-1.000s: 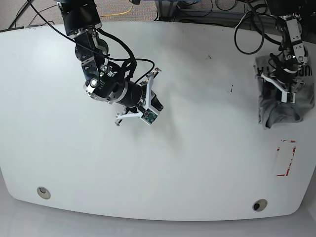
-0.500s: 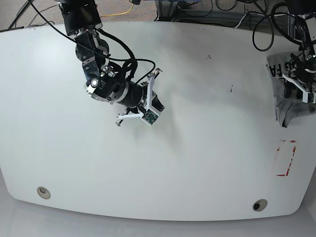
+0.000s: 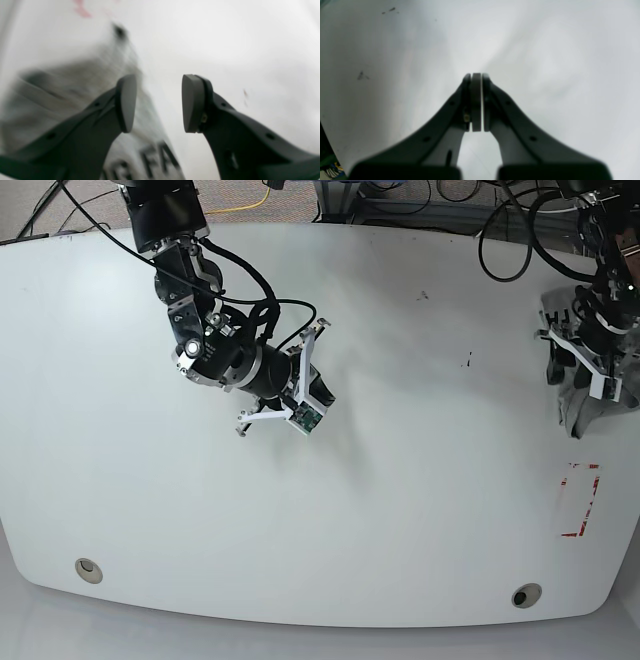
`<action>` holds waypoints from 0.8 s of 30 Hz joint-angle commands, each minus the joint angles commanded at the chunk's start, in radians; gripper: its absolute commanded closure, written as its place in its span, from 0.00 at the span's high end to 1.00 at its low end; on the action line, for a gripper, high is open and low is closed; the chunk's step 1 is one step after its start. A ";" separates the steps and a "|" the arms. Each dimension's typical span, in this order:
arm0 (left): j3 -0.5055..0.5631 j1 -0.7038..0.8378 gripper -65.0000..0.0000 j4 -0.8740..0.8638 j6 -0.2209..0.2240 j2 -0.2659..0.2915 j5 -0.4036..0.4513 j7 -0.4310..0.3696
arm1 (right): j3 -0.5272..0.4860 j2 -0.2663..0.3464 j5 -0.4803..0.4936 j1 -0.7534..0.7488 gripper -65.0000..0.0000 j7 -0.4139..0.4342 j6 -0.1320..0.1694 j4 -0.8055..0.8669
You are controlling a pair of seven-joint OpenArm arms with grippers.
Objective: Layout the t-shirt on the table in an organized manner, then fold the t-shirt properly
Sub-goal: 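Carry the bundle with the left gripper to the table edge and set it down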
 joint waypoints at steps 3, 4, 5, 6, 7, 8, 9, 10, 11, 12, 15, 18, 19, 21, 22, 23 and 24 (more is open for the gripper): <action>0.000 0.018 0.42 -0.025 -0.031 0.032 0.048 0.000 | 0.000 -0.002 0.002 0.000 0.01 0.000 0.000 0.000; -0.003 0.020 0.42 -0.037 -0.040 0.038 0.064 -0.002 | 0.000 -0.002 0.002 0.000 0.01 0.000 0.002 0.002; -0.003 0.021 0.42 -0.052 -0.054 0.043 0.083 -0.002 | 0.002 -0.002 0.002 0.000 0.01 0.000 0.002 0.005; -0.005 0.023 0.42 -0.068 -0.066 0.044 0.100 -0.002 | 0.002 -0.002 0.002 0.000 0.01 0.000 0.002 0.008; -0.006 0.023 0.42 -0.081 -0.080 0.044 0.114 -0.002 | 0.002 -0.002 0.002 0.000 0.01 0.000 0.002 0.008; -0.006 0.023 0.42 -0.098 -0.091 0.044 0.124 -0.002 | 0.002 0.000 0.002 0.000 0.01 0.000 0.002 0.009; -0.008 0.023 0.42 -0.115 -0.101 0.044 0.137 -0.002 | 0.002 0.000 0.002 0.000 0.01 0.000 0.002 0.011; -0.009 0.023 0.42 -0.133 -0.112 0.043 0.147 -0.003 | 0.002 0.000 0.002 0.000 0.01 0.000 0.002 0.012; -0.020 0.023 0.42 -0.157 -0.126 0.043 0.164 -0.003 | 0.002 0.000 0.002 -0.002 0.01 0.000 0.002 0.014; -0.034 0.023 0.42 -0.172 -0.135 0.043 0.173 -0.003 | 0.002 0.000 0.002 -0.002 0.01 0.000 0.002 0.014; -0.094 0.021 0.42 -0.216 -0.181 0.043 0.201 -0.003 | 0.002 0.000 0.002 -0.002 0.01 0.000 0.002 0.014; -0.140 0.021 0.42 -0.230 -0.193 0.041 0.215 -0.003 | 0.002 0.000 0.002 -0.003 0.01 0.000 0.002 0.014; -0.158 0.021 0.42 -0.230 -0.193 0.041 0.222 -0.003 | 0.002 0.000 0.002 -0.005 0.01 0.000 0.002 0.014; -0.183 0.023 0.42 -0.230 -0.193 0.040 0.235 -0.003 | 0.002 0.000 0.002 -0.005 0.01 0.000 0.002 0.014; -0.195 0.023 0.42 -0.230 -0.193 0.037 0.241 -0.003 | 0.002 0.000 0.002 -0.005 0.01 0.000 0.002 0.014; -0.201 0.023 0.42 -0.230 -0.193 0.031 0.245 -0.003 | 0.002 0.000 0.002 -0.006 0.01 0.000 0.002 0.014; -0.210 0.023 0.42 -0.233 -0.193 0.023 0.247 -0.003 | 0.002 0.000 0.002 -0.006 0.01 0.000 0.002 0.014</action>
